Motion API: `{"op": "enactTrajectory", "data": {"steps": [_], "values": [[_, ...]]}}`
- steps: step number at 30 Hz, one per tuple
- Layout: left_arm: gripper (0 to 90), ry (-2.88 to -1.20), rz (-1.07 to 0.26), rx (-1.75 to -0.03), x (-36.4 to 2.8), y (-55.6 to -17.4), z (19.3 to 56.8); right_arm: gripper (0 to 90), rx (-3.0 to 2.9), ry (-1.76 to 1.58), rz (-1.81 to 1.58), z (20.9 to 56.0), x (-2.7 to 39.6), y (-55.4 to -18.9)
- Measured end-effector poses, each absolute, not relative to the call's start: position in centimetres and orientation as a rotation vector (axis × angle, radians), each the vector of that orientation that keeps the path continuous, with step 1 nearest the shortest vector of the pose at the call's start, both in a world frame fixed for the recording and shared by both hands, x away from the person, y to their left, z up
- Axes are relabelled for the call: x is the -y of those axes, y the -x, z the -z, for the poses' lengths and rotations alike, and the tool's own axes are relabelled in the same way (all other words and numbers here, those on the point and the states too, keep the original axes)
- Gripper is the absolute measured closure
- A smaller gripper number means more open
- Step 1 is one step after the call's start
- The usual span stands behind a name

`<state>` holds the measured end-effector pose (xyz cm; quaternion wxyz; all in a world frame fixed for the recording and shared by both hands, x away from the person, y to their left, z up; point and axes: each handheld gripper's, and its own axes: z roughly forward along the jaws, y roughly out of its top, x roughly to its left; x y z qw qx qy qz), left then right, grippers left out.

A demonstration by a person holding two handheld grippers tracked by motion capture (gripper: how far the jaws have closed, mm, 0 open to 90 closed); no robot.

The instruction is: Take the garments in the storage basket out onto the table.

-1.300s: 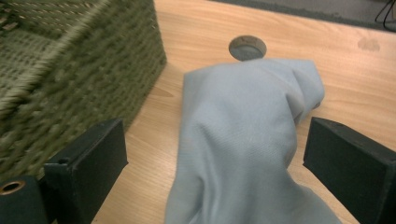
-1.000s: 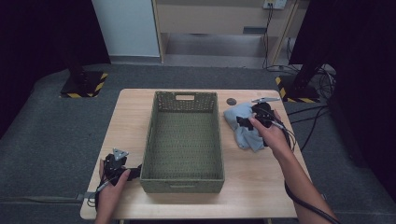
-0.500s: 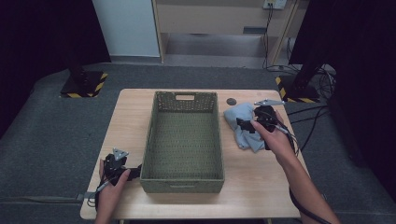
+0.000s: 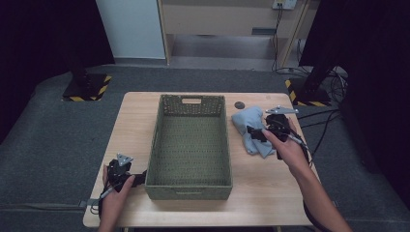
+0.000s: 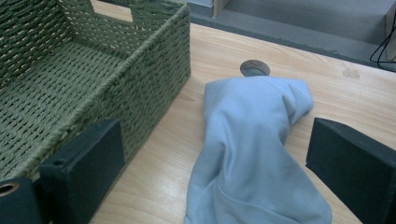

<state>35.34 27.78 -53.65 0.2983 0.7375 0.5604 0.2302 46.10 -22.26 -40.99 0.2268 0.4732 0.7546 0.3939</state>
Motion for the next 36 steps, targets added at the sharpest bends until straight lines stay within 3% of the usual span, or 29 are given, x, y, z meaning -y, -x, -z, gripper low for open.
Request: {"op": "enactTrajectory", "data": {"steps": [36], "values": [[0.0,-1.959,-0.612,-1.489,-27.8,-35.3,53.7,3.1,-2.099,-1.244,-1.08,42.7,23.1,-40.9]]}}
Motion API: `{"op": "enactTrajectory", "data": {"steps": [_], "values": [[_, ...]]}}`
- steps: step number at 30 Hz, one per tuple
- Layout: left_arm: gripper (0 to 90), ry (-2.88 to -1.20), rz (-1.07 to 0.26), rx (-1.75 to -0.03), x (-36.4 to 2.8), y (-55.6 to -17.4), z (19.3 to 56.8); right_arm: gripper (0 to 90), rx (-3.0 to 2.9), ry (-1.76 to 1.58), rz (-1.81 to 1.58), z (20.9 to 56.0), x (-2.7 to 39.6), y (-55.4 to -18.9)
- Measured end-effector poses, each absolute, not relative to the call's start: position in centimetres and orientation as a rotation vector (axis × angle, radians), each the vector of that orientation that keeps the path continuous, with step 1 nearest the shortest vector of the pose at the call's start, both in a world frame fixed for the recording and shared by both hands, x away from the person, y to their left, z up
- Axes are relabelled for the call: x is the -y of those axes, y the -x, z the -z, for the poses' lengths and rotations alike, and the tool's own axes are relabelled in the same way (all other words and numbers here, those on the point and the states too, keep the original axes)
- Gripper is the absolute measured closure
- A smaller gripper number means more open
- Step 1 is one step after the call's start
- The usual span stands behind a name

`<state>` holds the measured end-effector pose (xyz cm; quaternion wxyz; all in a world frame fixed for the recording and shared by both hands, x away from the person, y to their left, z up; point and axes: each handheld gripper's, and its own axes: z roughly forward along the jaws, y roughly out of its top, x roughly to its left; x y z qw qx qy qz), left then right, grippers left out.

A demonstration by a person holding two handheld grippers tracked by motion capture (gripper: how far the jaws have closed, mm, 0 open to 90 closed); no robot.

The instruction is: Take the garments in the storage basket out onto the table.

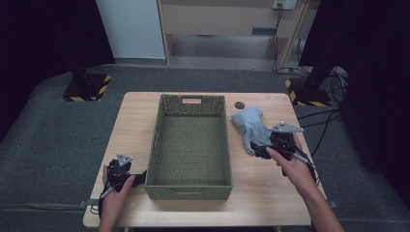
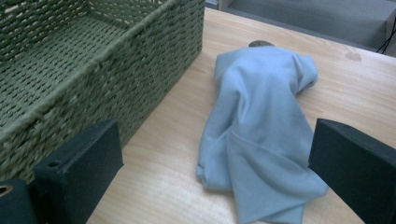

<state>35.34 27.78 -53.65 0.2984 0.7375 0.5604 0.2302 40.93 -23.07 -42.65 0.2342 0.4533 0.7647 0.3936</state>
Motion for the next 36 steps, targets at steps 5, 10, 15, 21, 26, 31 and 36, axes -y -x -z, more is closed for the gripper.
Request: {"op": "enactTrajectory", "data": {"steps": [5,10,15,21,26,31,36], "values": [[0.0,-1.959,-0.612,-1.489,-27.8,-35.3,53.7,3.1,-2.113,-1.254,-1.077,43.5,23.4,-40.1],[0.0,-1.959,-0.612,-1.489,-27.8,-35.3,53.7,3.5,-2.127,-1.262,-1.072,44.3,23.5,-39.3],[0.0,-1.959,-0.612,-1.489,-27.8,-35.3,53.7,3.7,-2.144,-1.268,-1.071,45.2,23.5,-38.4],[0.0,-1.959,-0.612,-1.489,-27.8,-35.3,53.7,3.8,-2.164,-1.297,-1.071,47.0,23.5,-37.2],[0.0,-1.959,-0.612,-1.489,-27.8,-35.3,53.7,3.9,-2.177,-1.306,-1.072,47.8,23.4,-36.7],[0.0,-1.959,-0.612,-1.489,-27.8,-35.3,53.7,3.9,-2.185,-1.31,-1.079,48.3,23.1,-36.4],[0.0,-1.959,-0.612,-1.489,-27.8,-35.3,53.7,4.0,-2.188,-1.327,-1.084,49.0,22.8,-36.2]]}}
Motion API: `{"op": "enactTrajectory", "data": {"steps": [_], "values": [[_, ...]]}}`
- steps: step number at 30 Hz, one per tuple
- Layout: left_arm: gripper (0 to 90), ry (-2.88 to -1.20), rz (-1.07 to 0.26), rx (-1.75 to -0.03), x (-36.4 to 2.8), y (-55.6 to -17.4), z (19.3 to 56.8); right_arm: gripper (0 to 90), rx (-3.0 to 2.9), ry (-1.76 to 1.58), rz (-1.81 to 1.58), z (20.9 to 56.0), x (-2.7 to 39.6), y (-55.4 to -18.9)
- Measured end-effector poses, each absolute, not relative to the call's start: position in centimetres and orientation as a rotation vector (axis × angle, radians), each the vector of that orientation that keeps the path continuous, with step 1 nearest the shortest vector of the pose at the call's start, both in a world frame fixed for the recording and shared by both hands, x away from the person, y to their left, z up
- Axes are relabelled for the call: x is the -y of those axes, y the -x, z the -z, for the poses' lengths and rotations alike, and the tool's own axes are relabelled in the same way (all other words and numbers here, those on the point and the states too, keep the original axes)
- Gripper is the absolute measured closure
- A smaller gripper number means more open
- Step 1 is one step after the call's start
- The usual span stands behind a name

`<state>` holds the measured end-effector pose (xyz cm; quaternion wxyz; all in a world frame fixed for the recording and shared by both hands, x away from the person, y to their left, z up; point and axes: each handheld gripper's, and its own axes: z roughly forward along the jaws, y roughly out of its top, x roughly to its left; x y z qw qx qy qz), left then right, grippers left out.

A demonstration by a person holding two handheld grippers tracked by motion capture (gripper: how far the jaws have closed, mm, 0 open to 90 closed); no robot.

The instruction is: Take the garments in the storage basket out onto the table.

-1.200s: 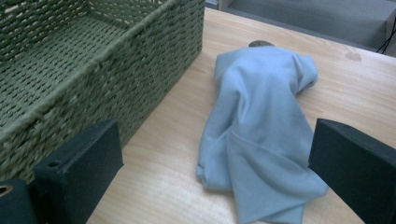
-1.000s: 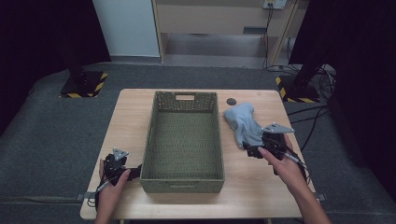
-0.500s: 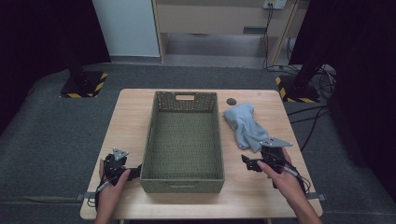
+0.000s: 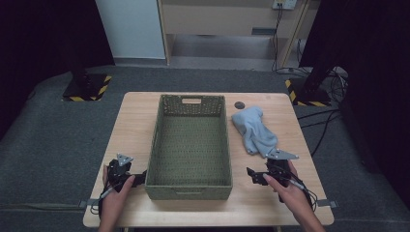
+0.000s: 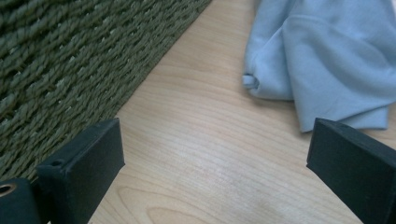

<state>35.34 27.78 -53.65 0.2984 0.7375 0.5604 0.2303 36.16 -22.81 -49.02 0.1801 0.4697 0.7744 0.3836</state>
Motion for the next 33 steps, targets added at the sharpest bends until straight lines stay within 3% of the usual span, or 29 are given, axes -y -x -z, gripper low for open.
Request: {"op": "enactTrajectory", "data": {"steps": [33], "values": [[0.0,-1.959,-0.612,-1.489,-27.8,-35.3,53.7,3.8,-2.238,-1.376,-1.046,53.2,20.9,-36.1]]}}
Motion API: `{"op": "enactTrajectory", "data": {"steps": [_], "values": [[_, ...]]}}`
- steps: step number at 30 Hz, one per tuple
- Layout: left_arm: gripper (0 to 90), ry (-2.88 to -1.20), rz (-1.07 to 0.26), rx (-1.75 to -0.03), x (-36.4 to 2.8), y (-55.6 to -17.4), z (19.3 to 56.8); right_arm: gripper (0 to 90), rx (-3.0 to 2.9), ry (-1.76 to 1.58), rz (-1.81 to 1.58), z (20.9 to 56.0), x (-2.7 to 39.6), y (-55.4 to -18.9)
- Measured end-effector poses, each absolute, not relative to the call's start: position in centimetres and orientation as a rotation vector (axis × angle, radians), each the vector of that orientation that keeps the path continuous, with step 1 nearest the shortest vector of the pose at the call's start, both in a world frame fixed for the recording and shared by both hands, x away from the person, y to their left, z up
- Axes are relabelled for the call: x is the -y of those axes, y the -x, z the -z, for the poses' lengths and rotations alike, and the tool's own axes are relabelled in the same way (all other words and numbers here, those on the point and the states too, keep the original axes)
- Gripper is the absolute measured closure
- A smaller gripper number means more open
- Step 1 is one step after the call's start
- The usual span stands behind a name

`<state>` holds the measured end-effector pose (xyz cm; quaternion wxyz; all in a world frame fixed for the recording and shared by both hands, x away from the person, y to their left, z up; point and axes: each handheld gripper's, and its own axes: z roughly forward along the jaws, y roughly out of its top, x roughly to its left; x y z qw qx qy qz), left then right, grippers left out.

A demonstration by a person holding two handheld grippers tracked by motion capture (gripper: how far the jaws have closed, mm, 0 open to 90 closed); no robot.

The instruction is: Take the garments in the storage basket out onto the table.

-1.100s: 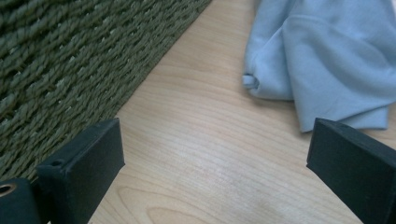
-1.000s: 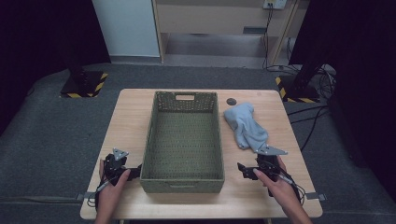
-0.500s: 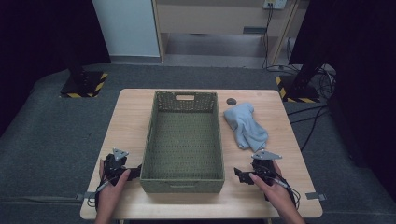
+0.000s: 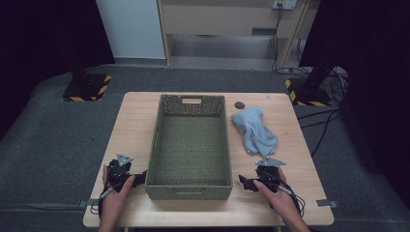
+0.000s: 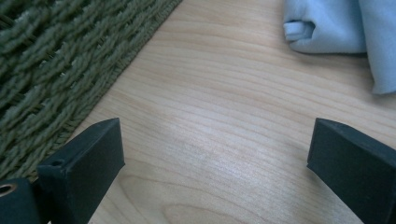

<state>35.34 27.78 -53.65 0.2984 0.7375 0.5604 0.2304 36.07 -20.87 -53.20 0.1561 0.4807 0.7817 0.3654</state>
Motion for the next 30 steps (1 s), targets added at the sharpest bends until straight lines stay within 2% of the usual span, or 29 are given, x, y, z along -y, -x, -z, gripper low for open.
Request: {"op": "enactTrajectory", "data": {"steps": [30], "values": [[0.0,-1.959,-0.613,-1.489,-27.78,-35.32,53.66,0.3,-2.241,-1.313,-0.934,53.91,20.13,-36.03]]}}
